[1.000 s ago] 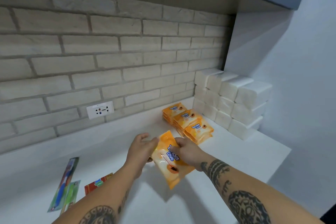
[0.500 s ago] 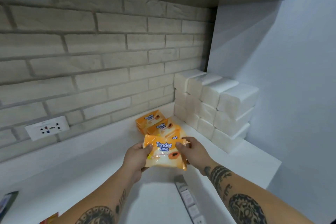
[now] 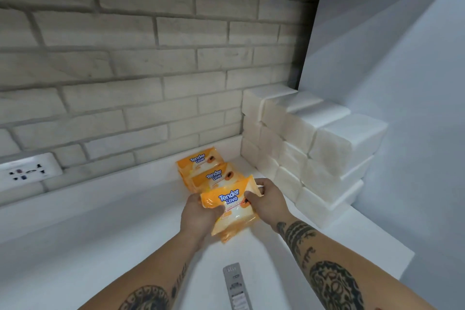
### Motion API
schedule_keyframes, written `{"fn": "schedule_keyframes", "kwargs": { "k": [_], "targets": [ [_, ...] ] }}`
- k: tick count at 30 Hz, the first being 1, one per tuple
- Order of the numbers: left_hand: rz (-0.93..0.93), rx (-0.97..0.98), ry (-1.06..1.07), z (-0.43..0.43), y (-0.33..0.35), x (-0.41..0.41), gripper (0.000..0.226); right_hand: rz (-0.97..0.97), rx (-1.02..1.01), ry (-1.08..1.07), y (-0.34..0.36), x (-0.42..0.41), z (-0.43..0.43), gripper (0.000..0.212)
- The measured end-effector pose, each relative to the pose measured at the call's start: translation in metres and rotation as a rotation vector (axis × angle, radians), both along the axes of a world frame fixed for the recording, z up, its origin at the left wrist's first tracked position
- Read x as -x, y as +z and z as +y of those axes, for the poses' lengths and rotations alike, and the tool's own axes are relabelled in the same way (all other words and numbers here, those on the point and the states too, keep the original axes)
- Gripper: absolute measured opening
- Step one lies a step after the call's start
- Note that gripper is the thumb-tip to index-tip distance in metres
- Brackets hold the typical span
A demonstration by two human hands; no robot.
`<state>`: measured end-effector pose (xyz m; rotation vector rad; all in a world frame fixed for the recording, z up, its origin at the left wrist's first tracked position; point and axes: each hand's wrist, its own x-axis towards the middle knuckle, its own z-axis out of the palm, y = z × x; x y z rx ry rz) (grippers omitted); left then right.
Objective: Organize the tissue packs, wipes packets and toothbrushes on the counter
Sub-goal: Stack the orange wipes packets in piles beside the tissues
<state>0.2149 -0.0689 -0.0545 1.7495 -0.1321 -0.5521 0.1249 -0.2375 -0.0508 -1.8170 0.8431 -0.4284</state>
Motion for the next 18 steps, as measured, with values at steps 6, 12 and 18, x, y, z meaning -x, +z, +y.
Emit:
{"fn": "schedule_keyframes", "kwargs": {
  "k": [6, 12, 18],
  "targets": [
    [-0.264, -0.273, -0.131, -0.014, -0.004, -0.006, 0.080, 0.115, 0.209, 0.041, -0.016, -0.020, -0.016, 0.033],
    [-0.346, -0.450, -0.243, -0.026, -0.017, -0.011, 0.065, 0.210, 0.331, 0.062, -0.034, -0.026, -0.027, 0.021],
    [-0.540, -0.665, -0.269, -0.027, -0.023, -0.014, 0.062, 0.229, 0.411, 0.117, -0.044, -0.032, -0.030, 0.025]
  ]
}}
